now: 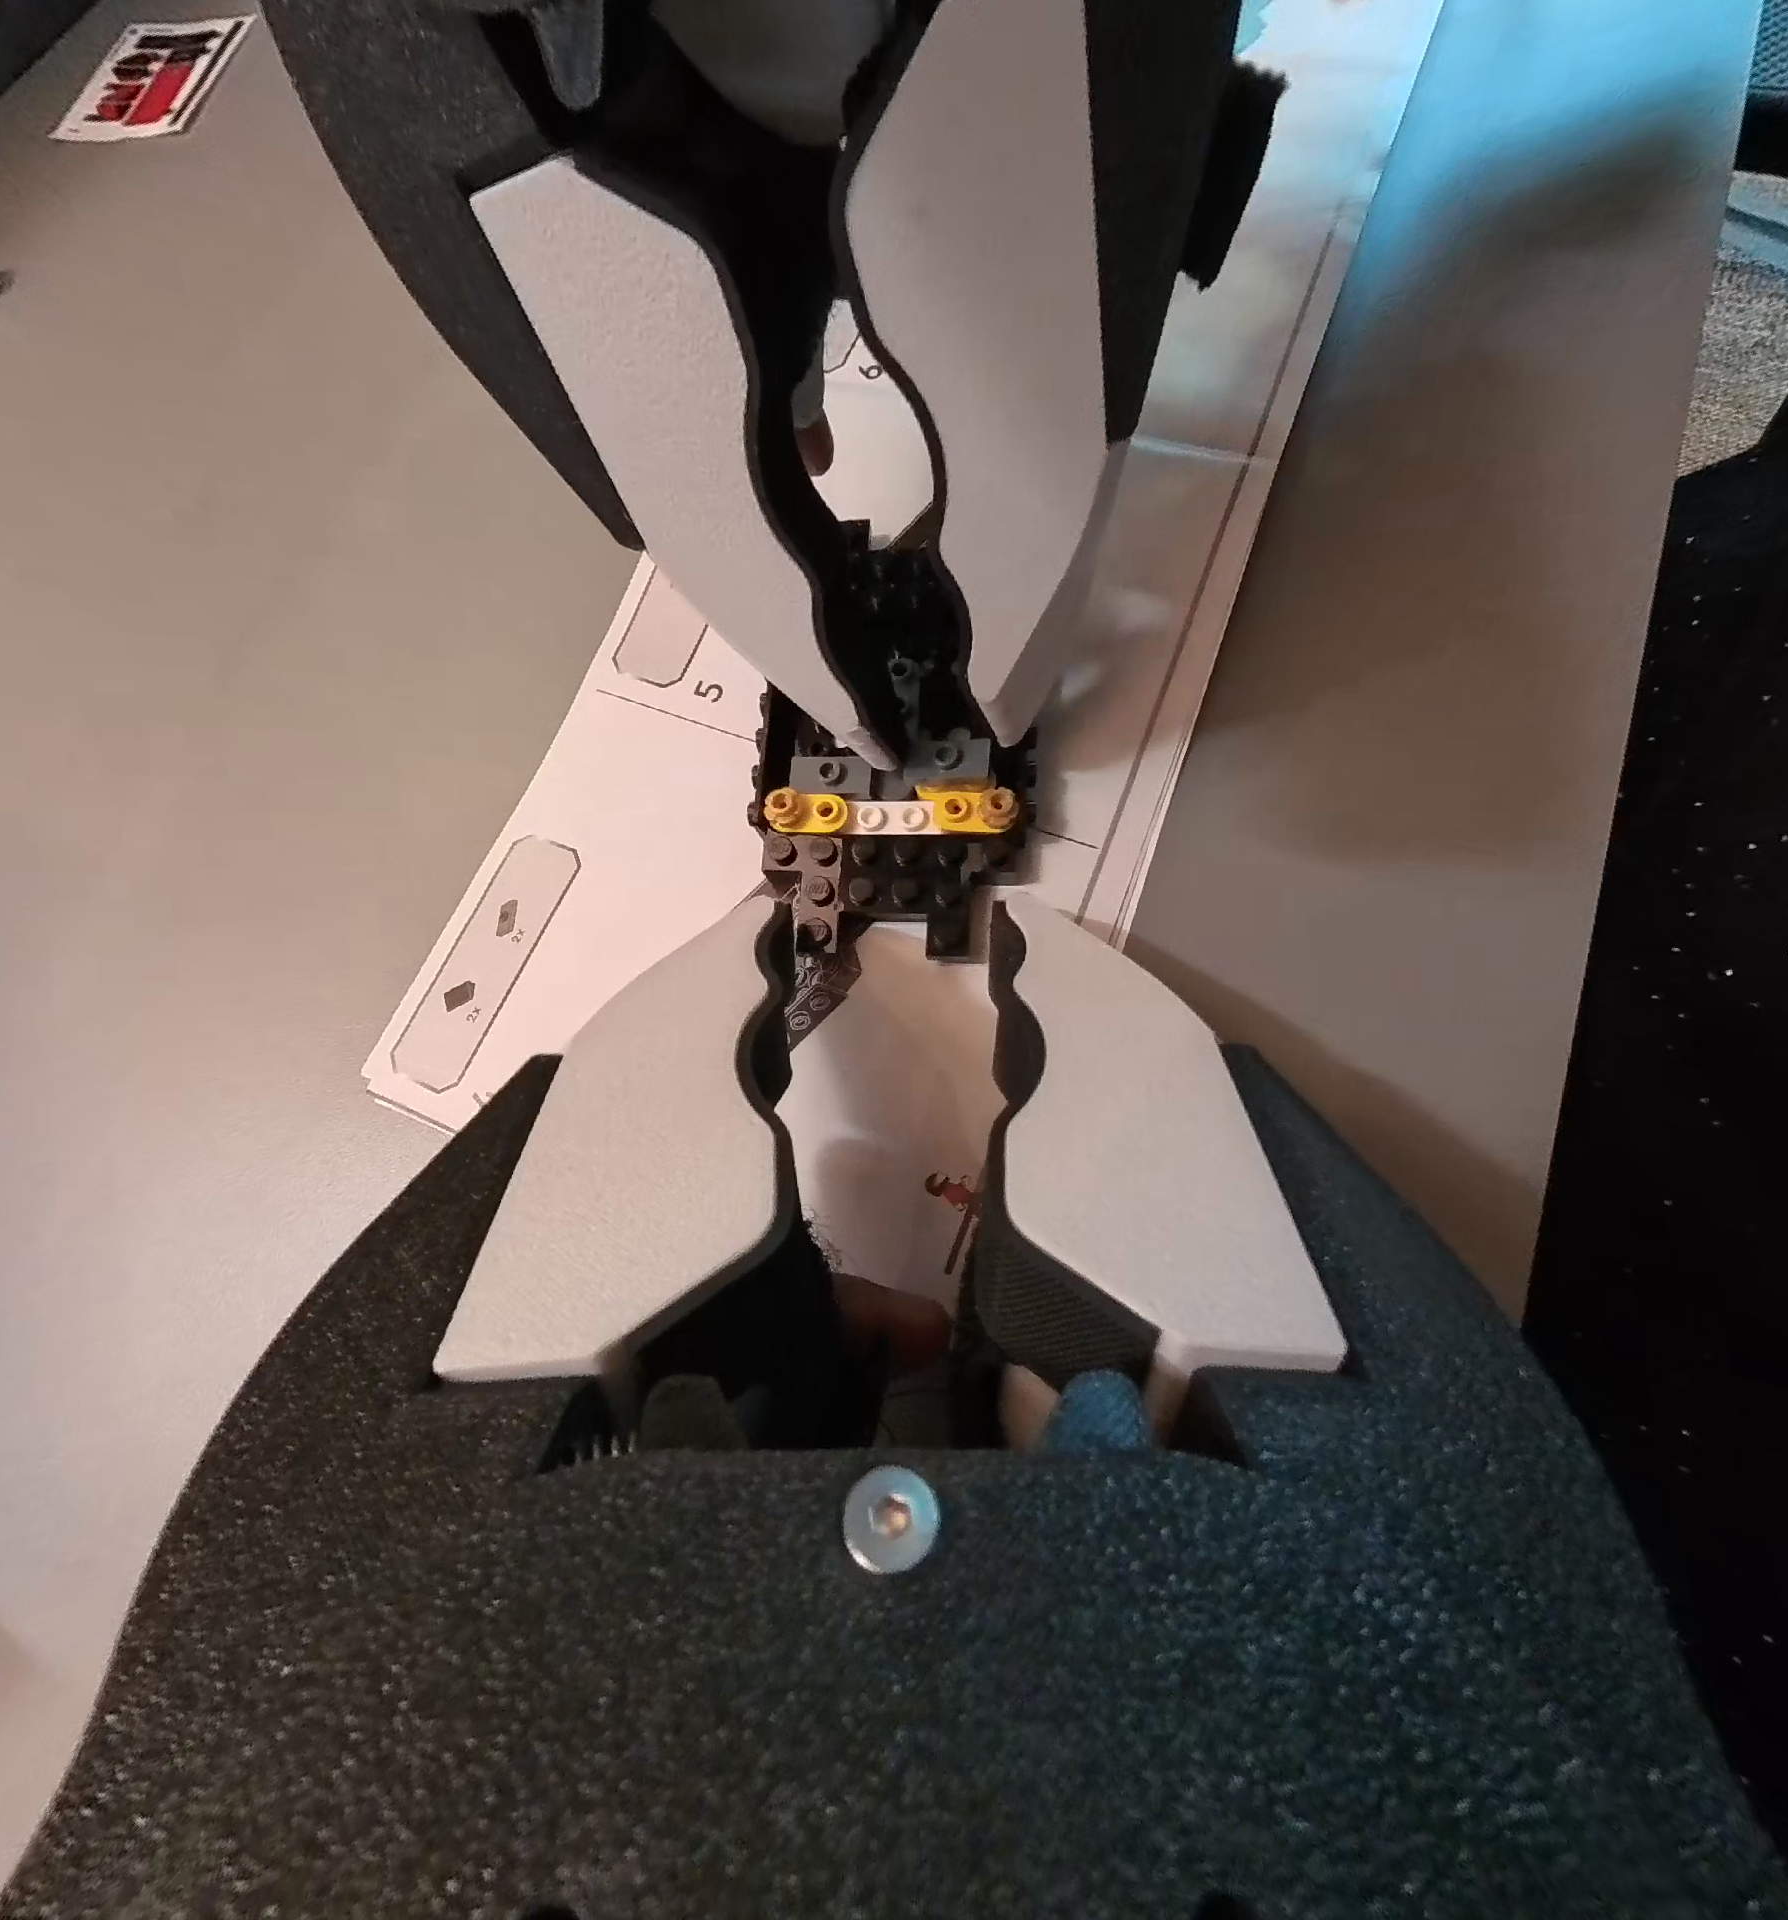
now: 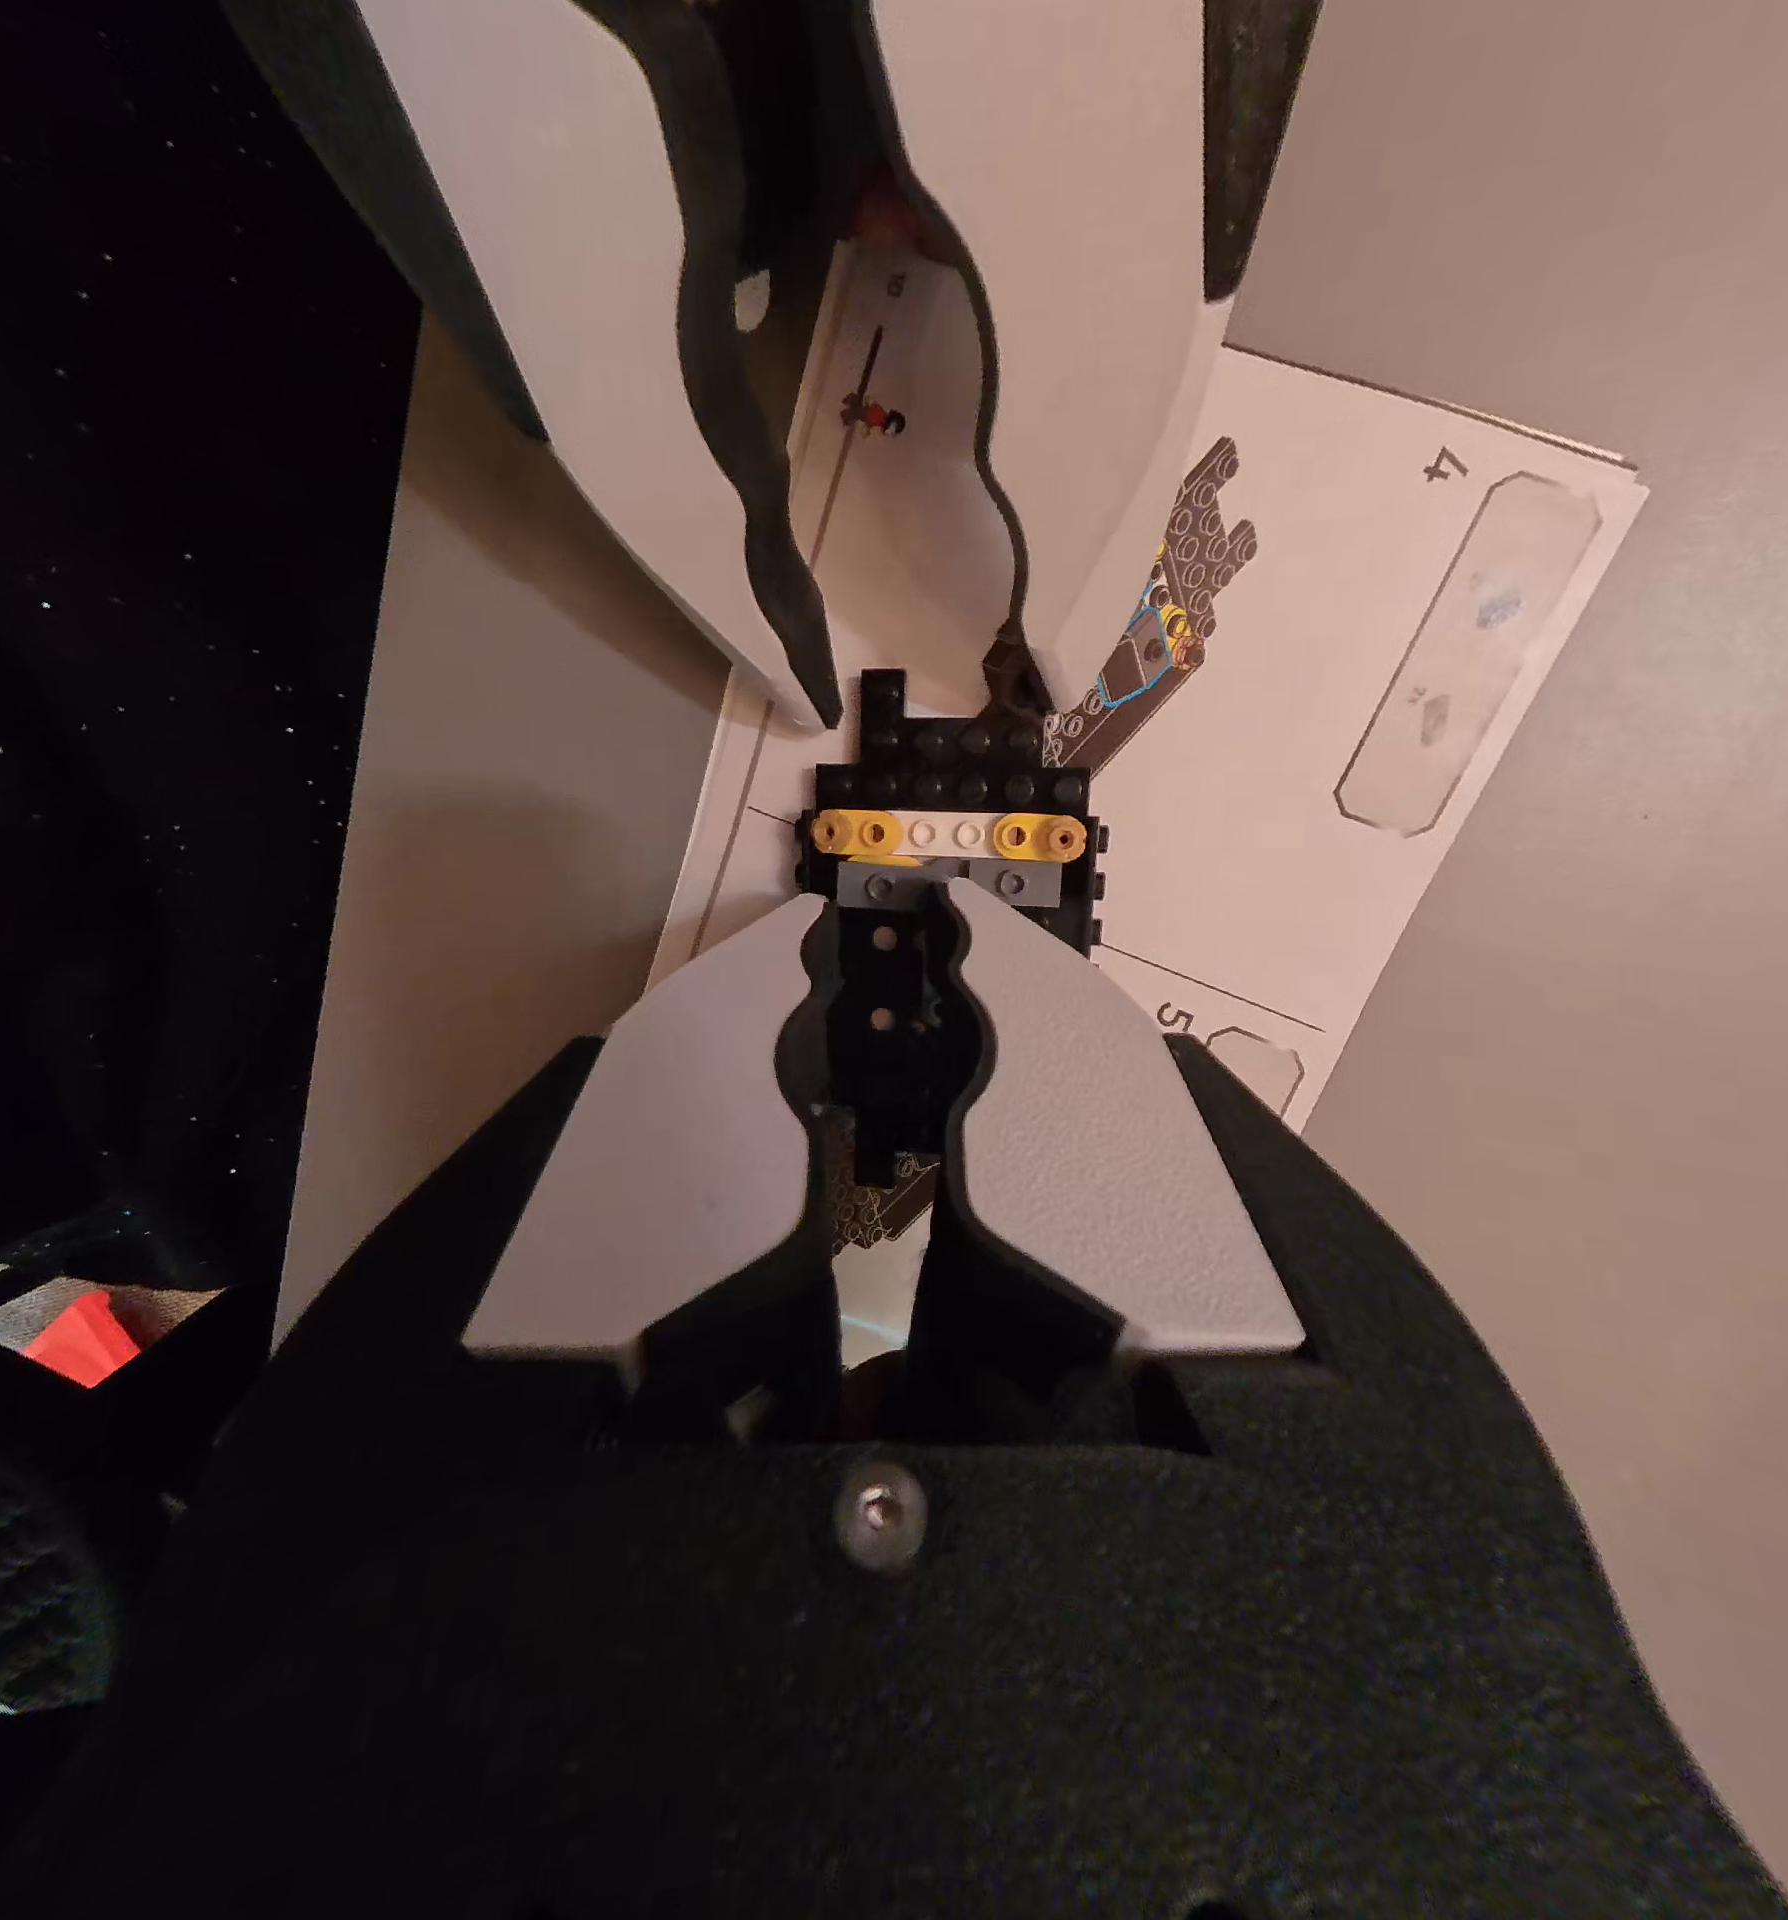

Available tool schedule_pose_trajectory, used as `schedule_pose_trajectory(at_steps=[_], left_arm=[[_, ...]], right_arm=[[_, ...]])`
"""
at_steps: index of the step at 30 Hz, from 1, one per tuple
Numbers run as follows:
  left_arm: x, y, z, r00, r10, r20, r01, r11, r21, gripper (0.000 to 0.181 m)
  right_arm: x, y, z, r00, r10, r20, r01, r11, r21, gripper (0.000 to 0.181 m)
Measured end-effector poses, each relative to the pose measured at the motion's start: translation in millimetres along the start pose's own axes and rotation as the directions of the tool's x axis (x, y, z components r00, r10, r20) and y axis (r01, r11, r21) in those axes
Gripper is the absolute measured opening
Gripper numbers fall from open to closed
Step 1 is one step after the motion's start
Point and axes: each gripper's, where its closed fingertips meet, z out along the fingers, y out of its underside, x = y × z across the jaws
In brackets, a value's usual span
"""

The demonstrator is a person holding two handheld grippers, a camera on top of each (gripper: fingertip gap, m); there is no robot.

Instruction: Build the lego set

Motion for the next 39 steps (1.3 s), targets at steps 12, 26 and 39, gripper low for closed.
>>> schedule_pose_trajectory(at_steps=[12, 26, 39], left_arm=[[0, 2, 2, 1.000, 0.002, -0.001, -0.002, 1.000, -0.016, 0.035], [1, 2, 2, 1.000, 0.003, 0.000, -0.003, 1.000, -0.020, 0.035], [0, 3, 2, 1.000, 0.004, 0.004, -0.004, 1.000, -0.029, 0.035]], right_arm=[[-3, -2, 0, 1.000, -0.015, 0.024, 0.015, 1.000, 0.002, 0.019], [4, -1, -8, 0.999, -0.037, -0.022, 0.037, 0.999, 0.014, 0.014], [-1, 9, 2, 0.999, 0.040, -0.025, -0.038, 0.994, 0.105, 0.004]])
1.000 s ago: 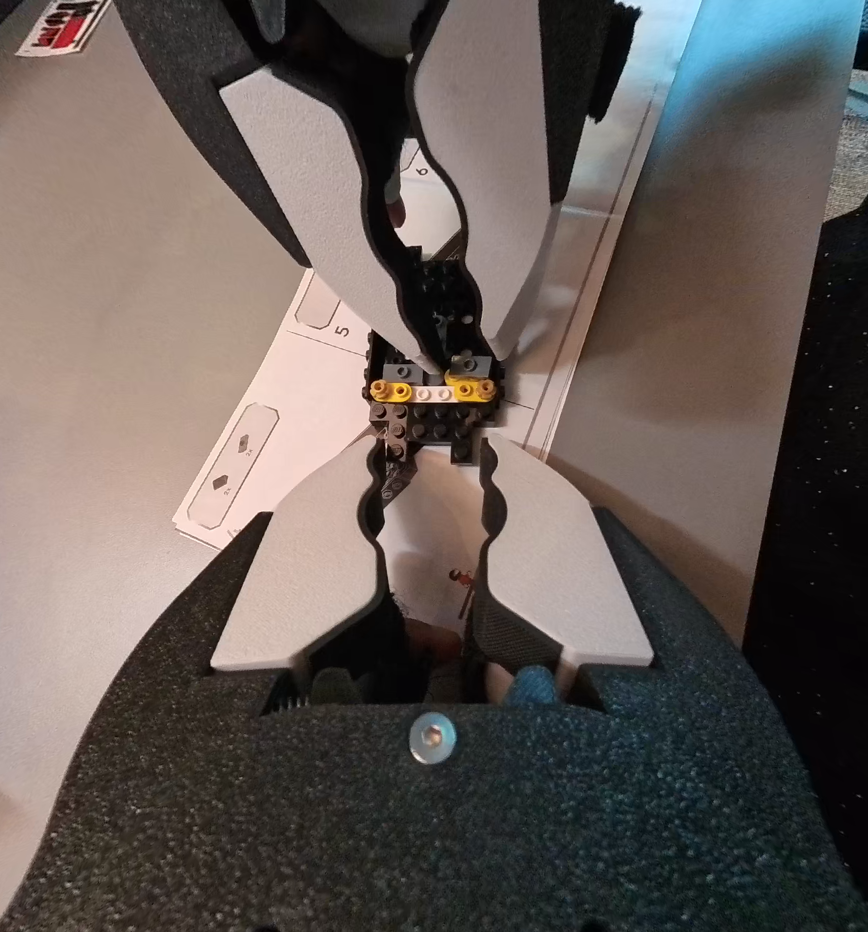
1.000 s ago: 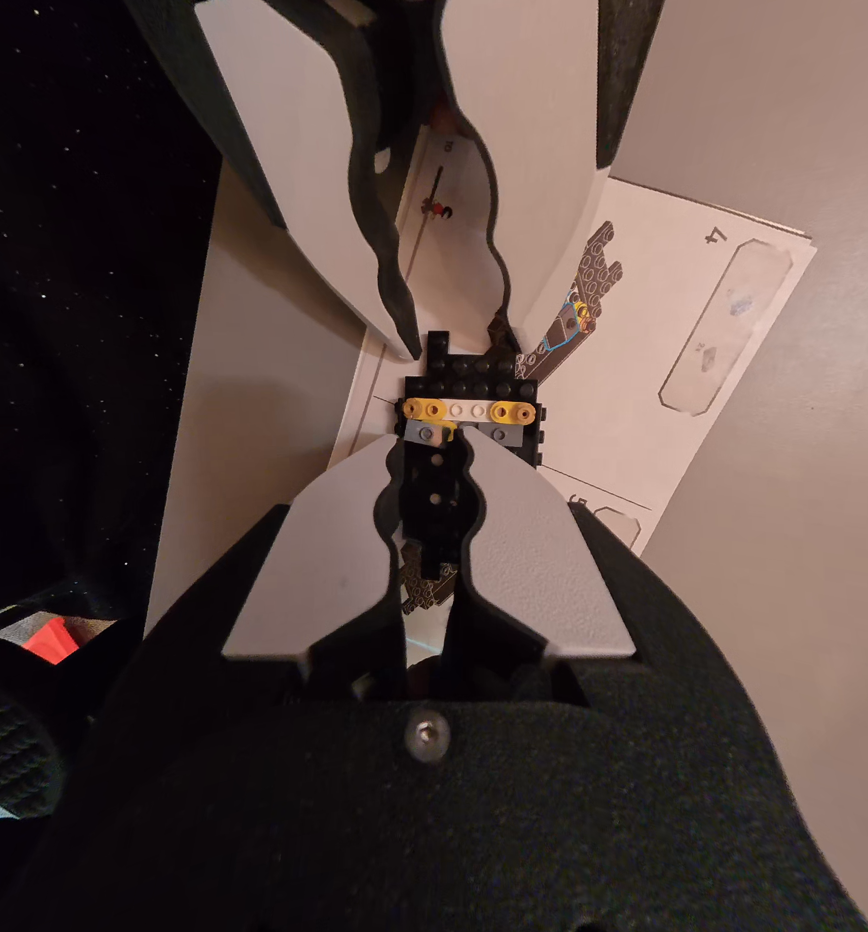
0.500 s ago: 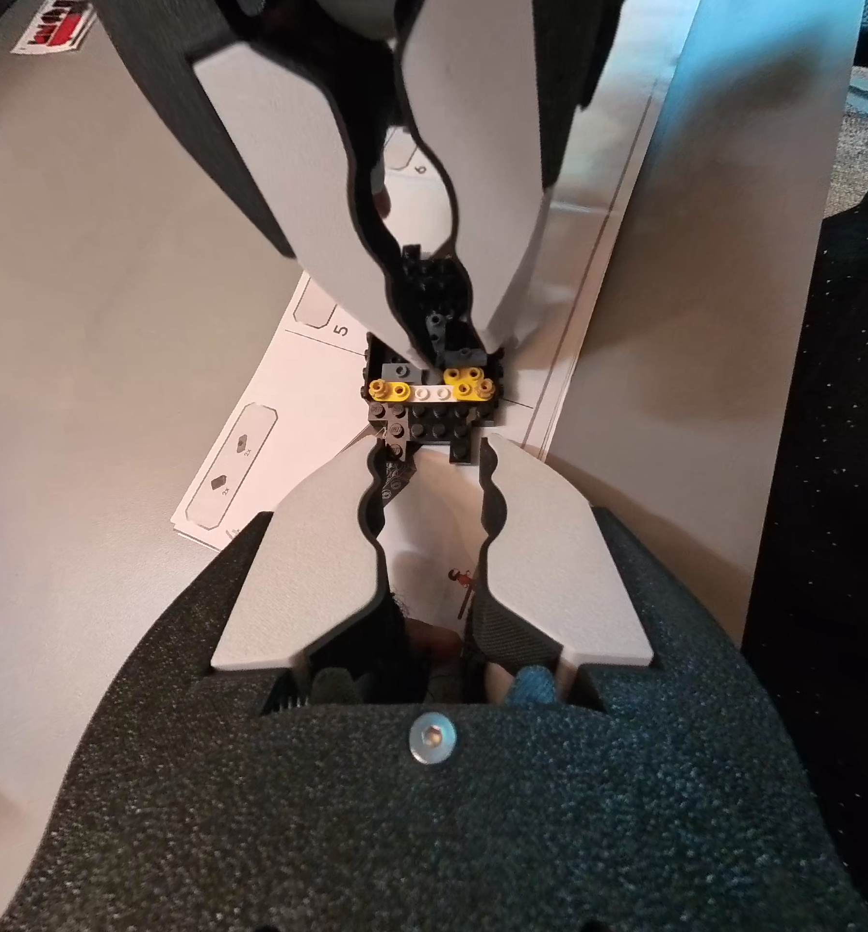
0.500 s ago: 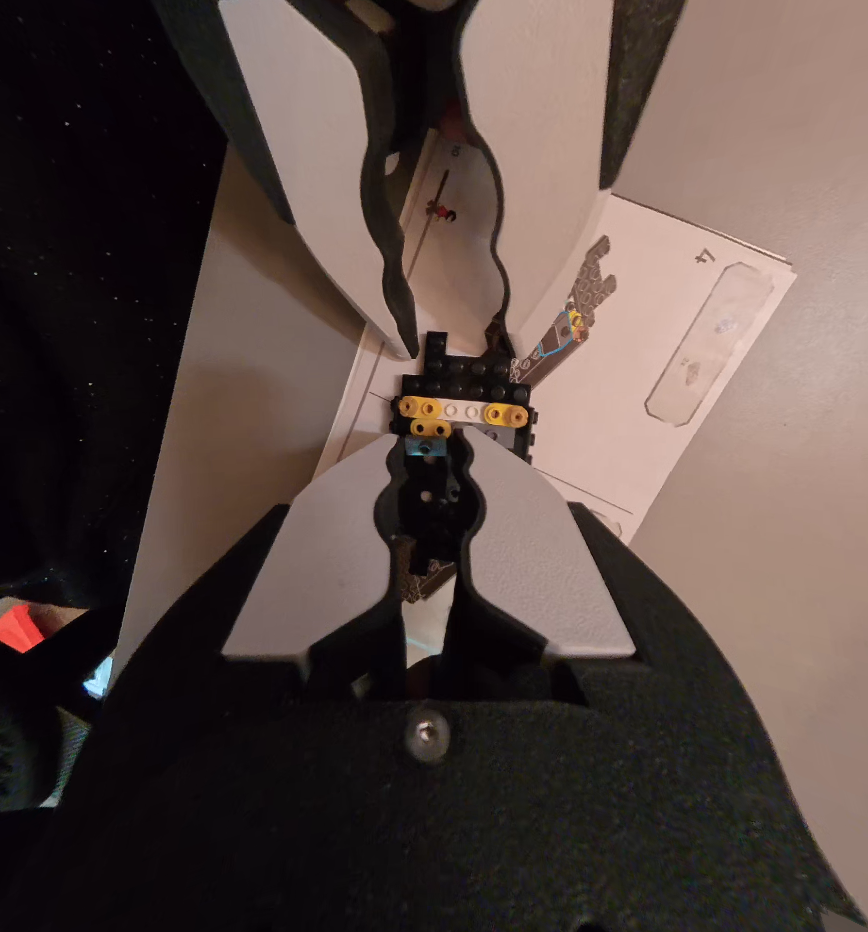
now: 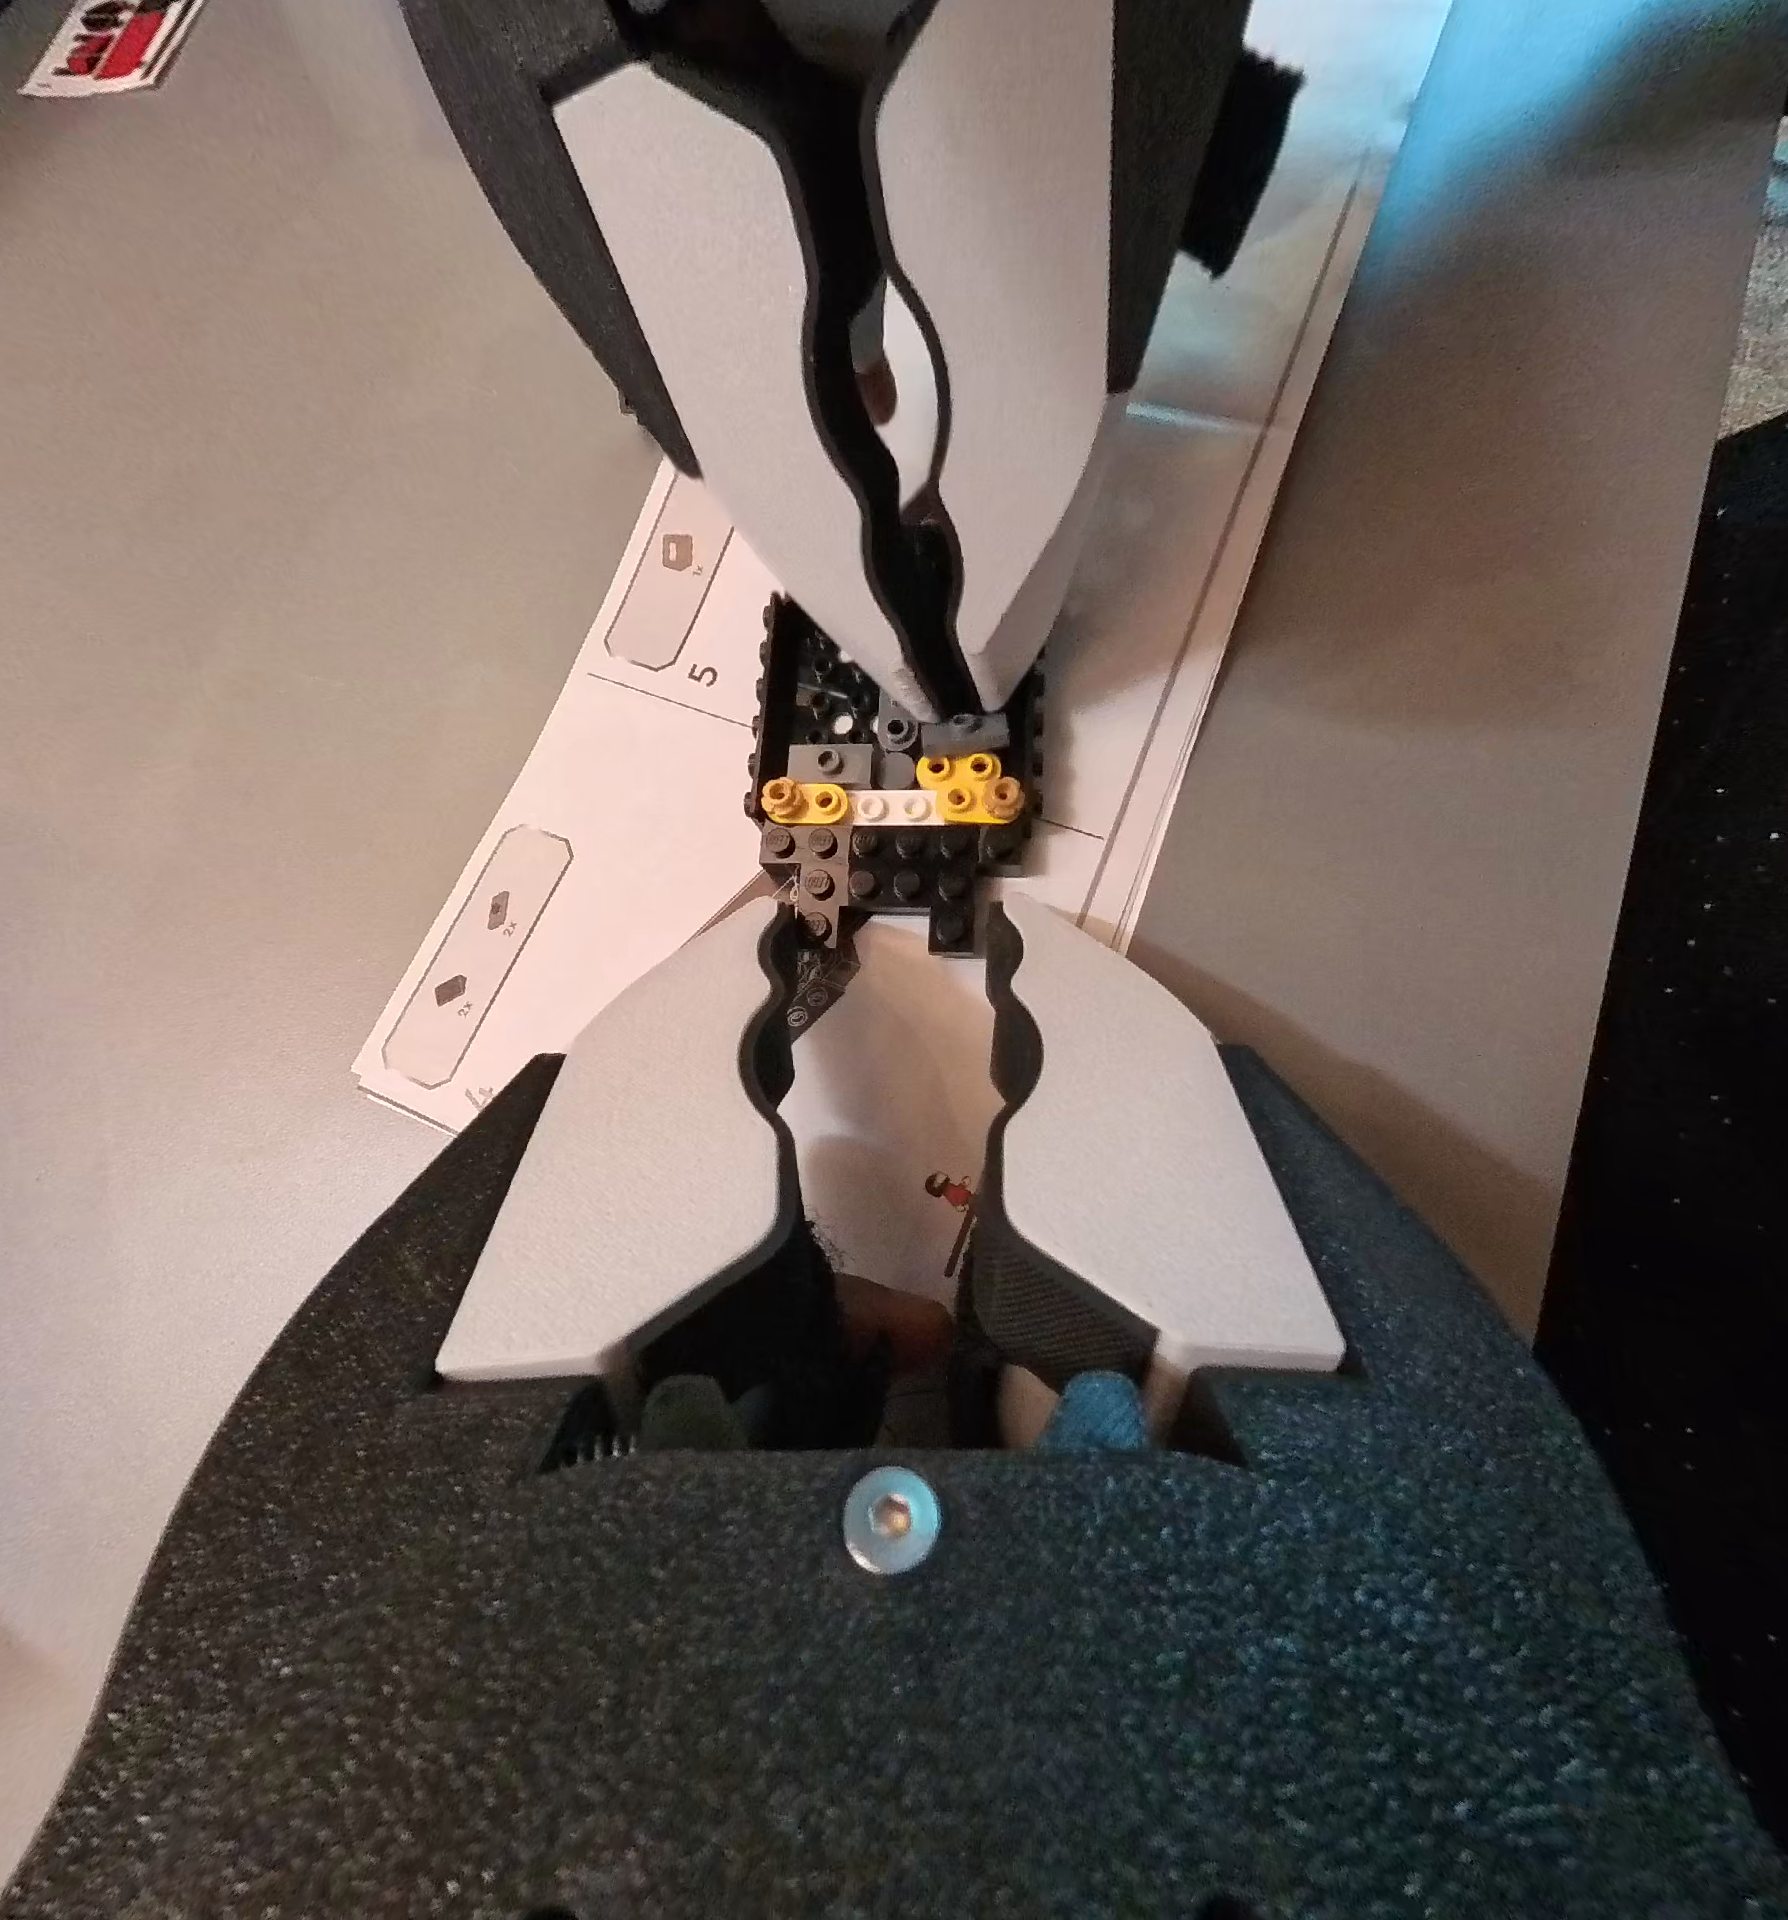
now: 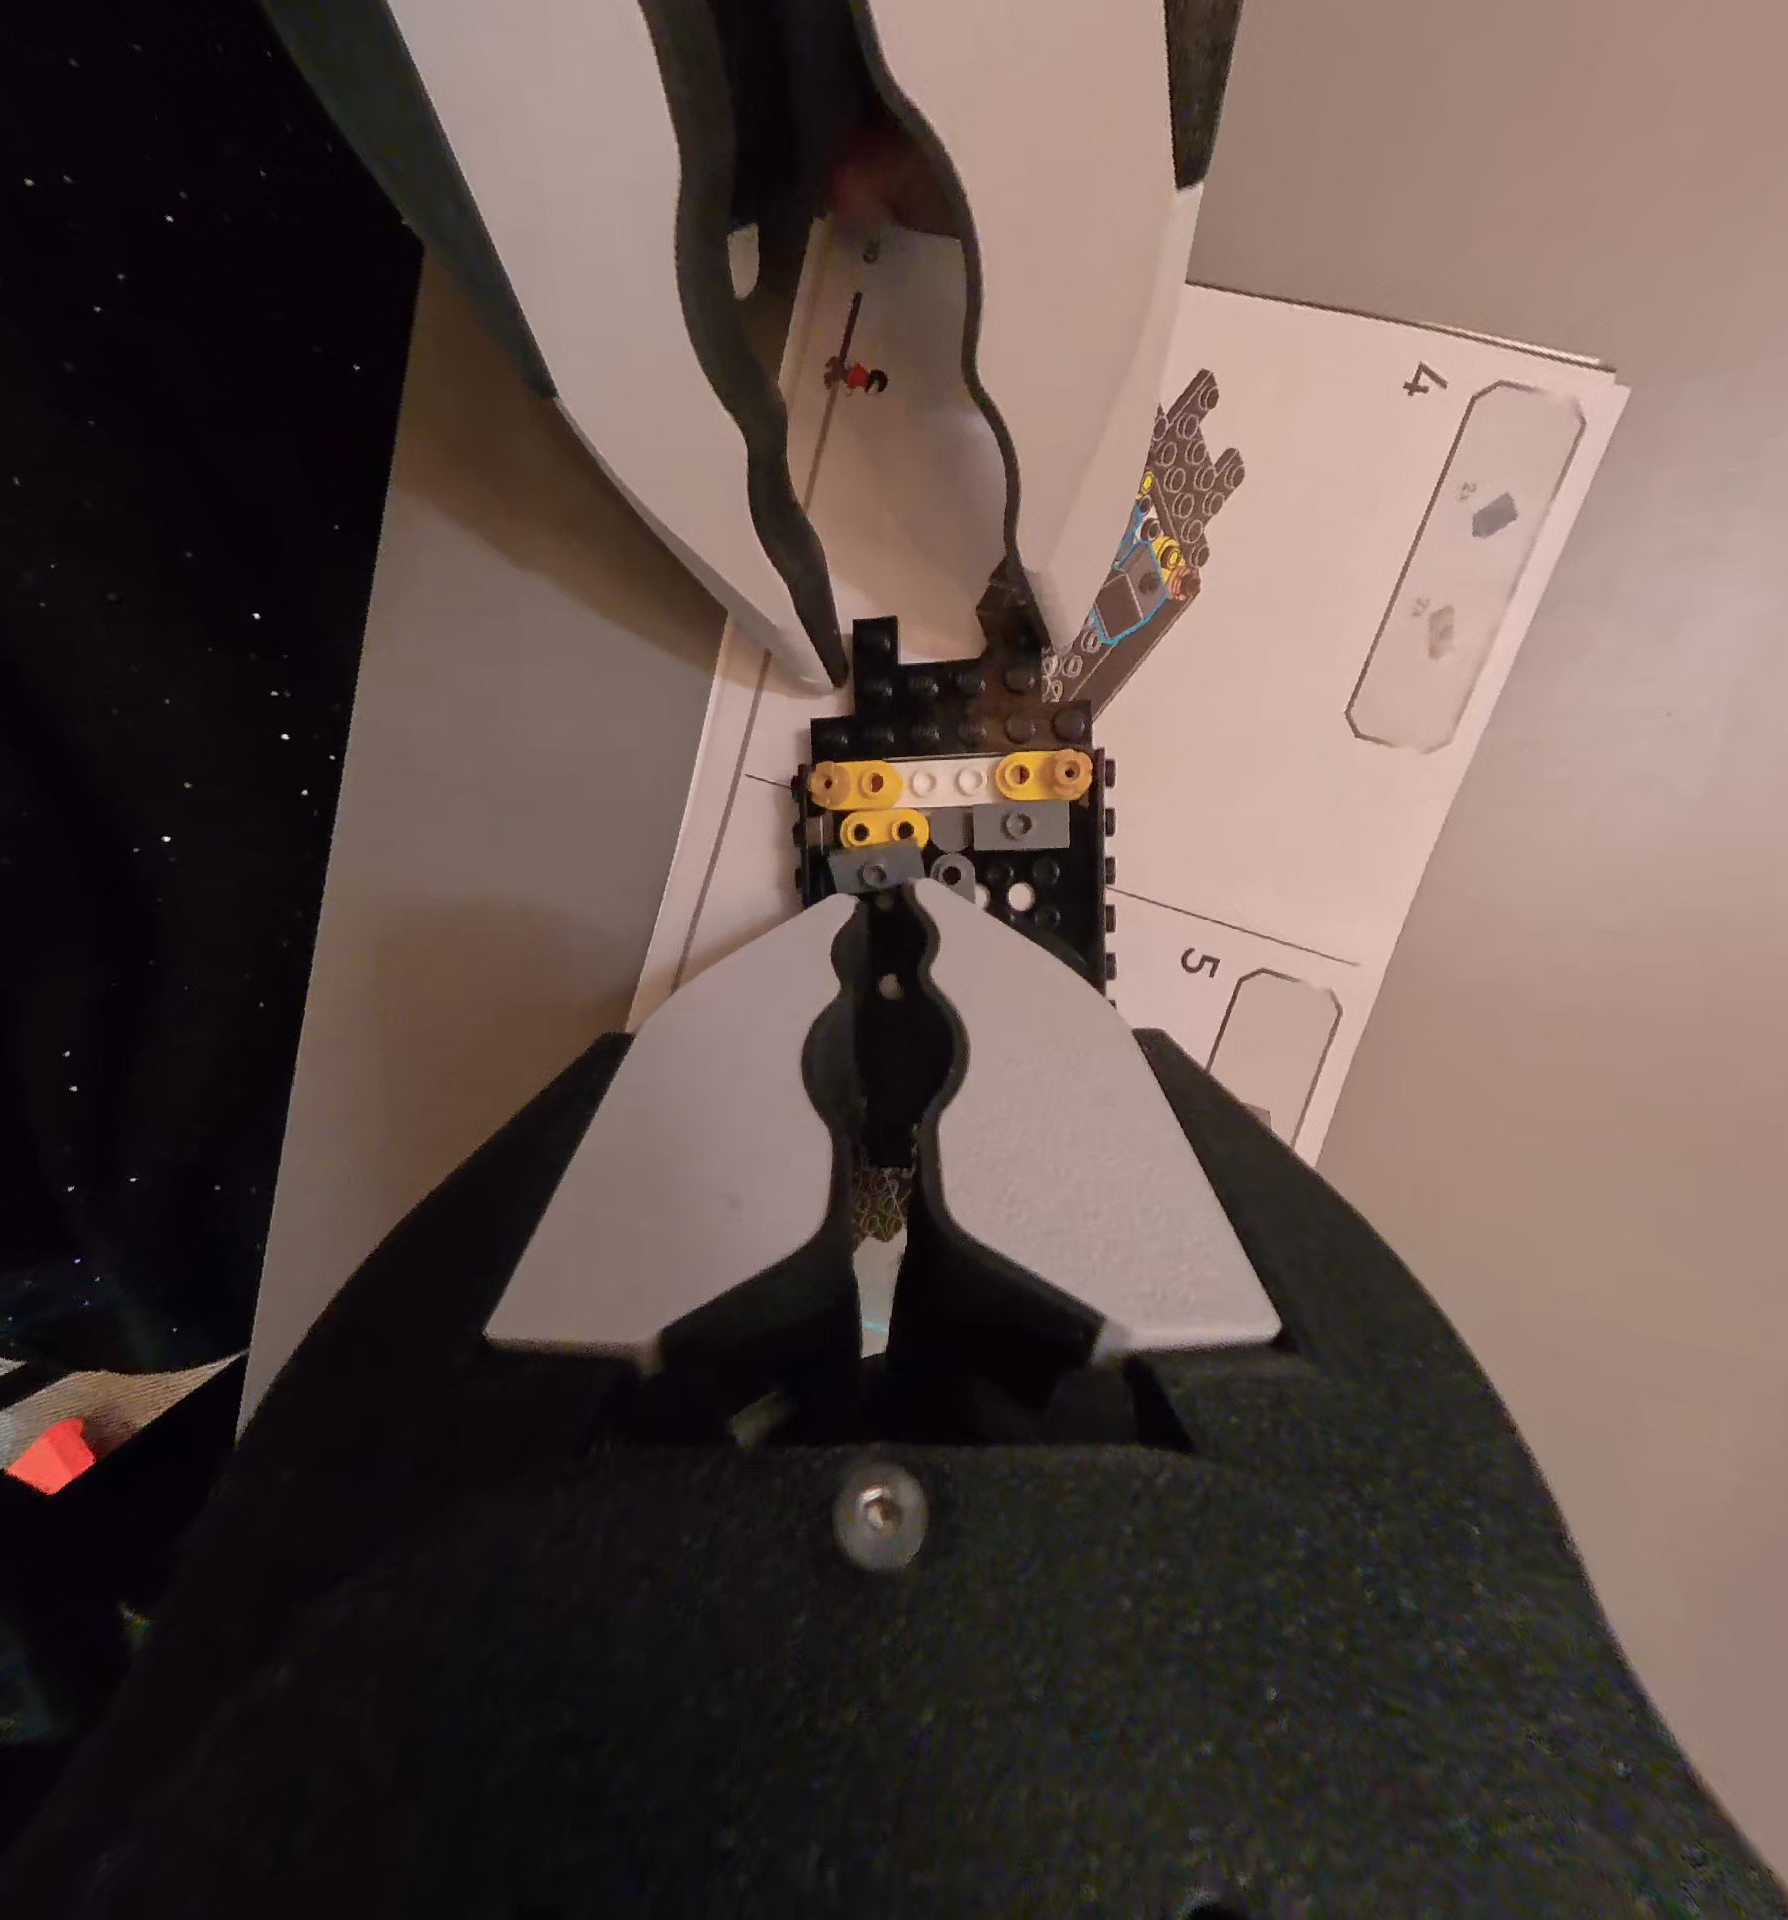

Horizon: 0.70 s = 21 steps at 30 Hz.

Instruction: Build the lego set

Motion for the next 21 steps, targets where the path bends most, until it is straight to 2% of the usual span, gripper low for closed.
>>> schedule_pose_trajectory(at_steps=[21], left_arm=[[0, 0, 0, 1.000, 0.000, 0.000, 0.000, 1.000, 0.000, 0.034]], right_arm=[[-2, -12, 1, 1.000, -0.010, -0.011, 0.010, 1.000, 0.023, 0.005]])
